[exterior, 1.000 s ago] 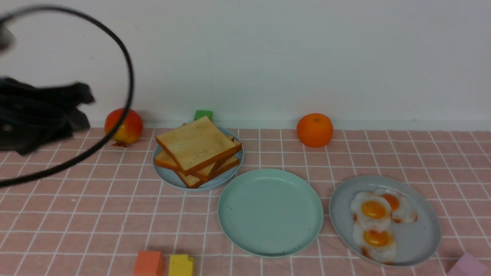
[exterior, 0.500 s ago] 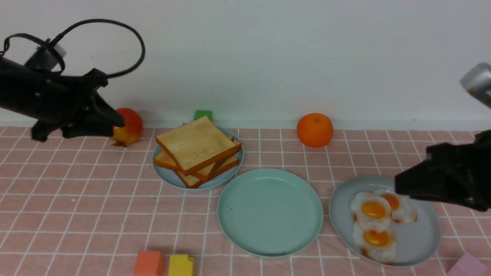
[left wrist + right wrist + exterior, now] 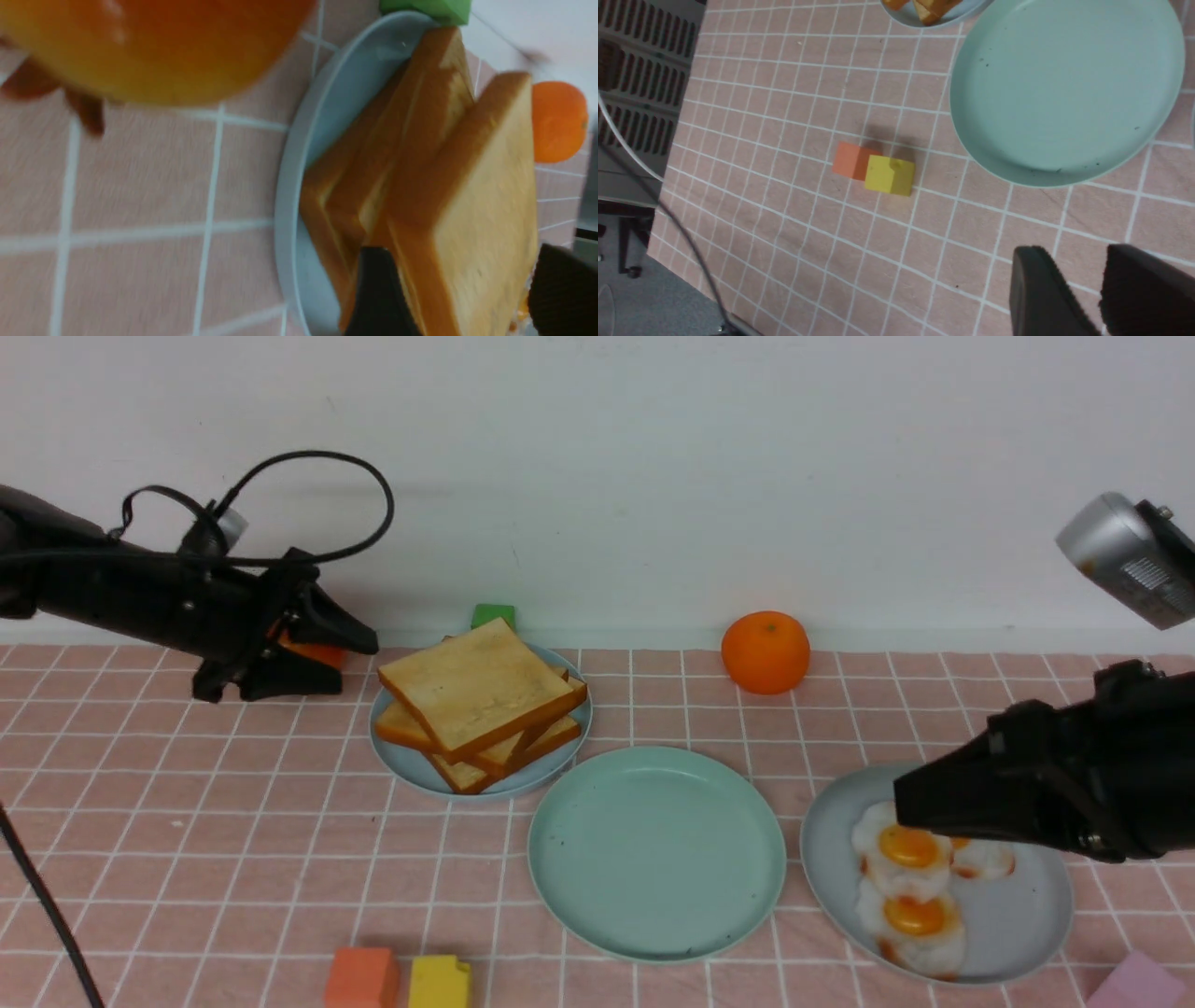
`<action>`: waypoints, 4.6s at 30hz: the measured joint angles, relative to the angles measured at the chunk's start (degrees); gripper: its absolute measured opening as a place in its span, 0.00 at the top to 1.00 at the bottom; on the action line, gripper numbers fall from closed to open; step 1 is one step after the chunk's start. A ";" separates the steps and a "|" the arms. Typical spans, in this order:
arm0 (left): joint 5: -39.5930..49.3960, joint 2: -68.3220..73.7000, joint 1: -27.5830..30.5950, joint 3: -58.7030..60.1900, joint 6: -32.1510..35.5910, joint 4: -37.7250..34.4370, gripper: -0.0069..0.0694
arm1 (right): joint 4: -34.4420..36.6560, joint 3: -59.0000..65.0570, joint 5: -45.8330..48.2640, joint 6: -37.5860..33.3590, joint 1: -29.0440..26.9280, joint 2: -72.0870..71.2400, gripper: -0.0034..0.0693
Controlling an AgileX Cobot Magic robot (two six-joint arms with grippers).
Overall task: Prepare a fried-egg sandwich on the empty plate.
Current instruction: Use the left arm to grab a slice of bread, then use the left arm to put a slice of bread into the empty plate in the middle, then use the right arm to grab a fried egg
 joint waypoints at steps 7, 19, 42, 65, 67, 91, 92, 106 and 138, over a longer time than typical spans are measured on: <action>1.04 4.54 0.00 -1.95 2.50 -4.38 0.30 | 1.57 0.00 -0.64 -0.06 0.00 0.00 0.62; 1.22 7.97 -1.44 -4.04 5.89 -8.61 0.33 | 1.70 0.00 -2.86 -0.06 0.00 0.04 0.62; 5.51 3.99 -1.50 -5.34 14.63 -11.33 0.79 | 1.49 0.00 -1.85 -0.11 0.00 0.04 0.62; 5.58 -1.54 -24.12 -5.51 16.90 6.28 0.79 | -8.77 0.00 3.27 1.61 0.00 0.04 0.62; 3.81 -0.48 -24.95 -5.51 16.46 6.64 0.79 | -9.00 0.00 3.32 1.61 0.00 0.04 0.62; 2.09 -1.05 -25.34 -5.44 9.46 15.06 0.13 | -17.00 -0.05 0.38 10.57 -6.31 1.70 0.20; 2.09 -1.20 -25.27 -5.44 9.28 15.06 0.13 | -17.03 -0.05 0.44 10.65 -6.56 1.84 0.19; 10.05 -19.09 -24.59 -5.44 6.40 21.26 0.26 | -13.05 -0.15 -9.73 13.38 -11.73 22.73 0.30; -24.78 -48.14 -45.51 30.69 2.90 31.82 0.60 | 7.45 -0.61 -20.44 -4.44 -13.88 39.45 0.37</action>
